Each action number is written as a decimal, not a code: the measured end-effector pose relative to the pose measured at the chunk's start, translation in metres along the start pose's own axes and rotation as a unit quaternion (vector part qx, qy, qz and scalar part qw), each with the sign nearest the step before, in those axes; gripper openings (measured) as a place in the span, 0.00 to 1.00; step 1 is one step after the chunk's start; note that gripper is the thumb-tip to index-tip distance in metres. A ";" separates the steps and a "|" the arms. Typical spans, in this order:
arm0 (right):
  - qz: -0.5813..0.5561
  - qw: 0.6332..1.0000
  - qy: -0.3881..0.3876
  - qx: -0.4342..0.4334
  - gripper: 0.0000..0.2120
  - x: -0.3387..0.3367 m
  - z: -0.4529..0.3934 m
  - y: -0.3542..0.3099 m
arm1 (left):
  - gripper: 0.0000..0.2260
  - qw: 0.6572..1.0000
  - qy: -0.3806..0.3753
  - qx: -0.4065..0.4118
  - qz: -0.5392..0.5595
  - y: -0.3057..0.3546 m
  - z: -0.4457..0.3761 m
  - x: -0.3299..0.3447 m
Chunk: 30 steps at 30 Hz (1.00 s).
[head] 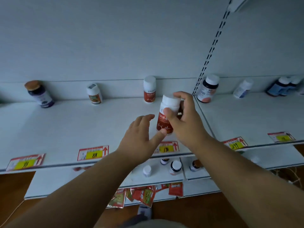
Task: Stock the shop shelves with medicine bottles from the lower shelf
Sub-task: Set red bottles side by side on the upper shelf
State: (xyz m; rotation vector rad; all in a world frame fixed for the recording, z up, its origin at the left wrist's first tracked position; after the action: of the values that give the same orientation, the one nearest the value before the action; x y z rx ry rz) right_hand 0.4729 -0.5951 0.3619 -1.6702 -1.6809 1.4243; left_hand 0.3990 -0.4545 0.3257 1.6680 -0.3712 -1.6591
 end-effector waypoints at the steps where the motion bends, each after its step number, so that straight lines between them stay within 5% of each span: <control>1: 0.020 1.000 0.000 0.003 0.20 0.000 -0.010 0.006 | 0.37 1.000 -0.002 -0.001 -0.012 0.001 -0.016 -0.001; 11: 0.186 0.980 -0.074 -0.021 0.25 0.010 -0.101 0.076 | 0.28 0.967 0.187 0.128 -0.115 0.022 -0.114 -0.016; 22: 0.254 0.957 -0.083 -0.113 0.22 0.026 -0.139 0.103 | 0.37 0.963 0.143 0.091 -0.207 0.013 -0.148 -0.010; 30: 0.275 0.953 -0.092 -0.089 0.22 0.020 -0.133 0.095 | 0.40 0.965 0.107 0.094 -0.219 0.017 -0.147 -0.008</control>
State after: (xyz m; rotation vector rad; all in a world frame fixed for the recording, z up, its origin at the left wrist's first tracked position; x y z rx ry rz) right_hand 0.6276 -0.5466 0.3318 -2.2988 -1.5392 1.7582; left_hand 0.5428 -0.4179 0.3264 2.1678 -0.0534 -1.7686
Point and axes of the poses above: each hand's wrist, its own z-axis away from the middle knuckle, its own x-axis out of the palm, y = z × x, the point moved 4 cm from there along -z, towards the middle knuckle, and after that the axes turned 13 degrees about -x, right-handed, at the moved point
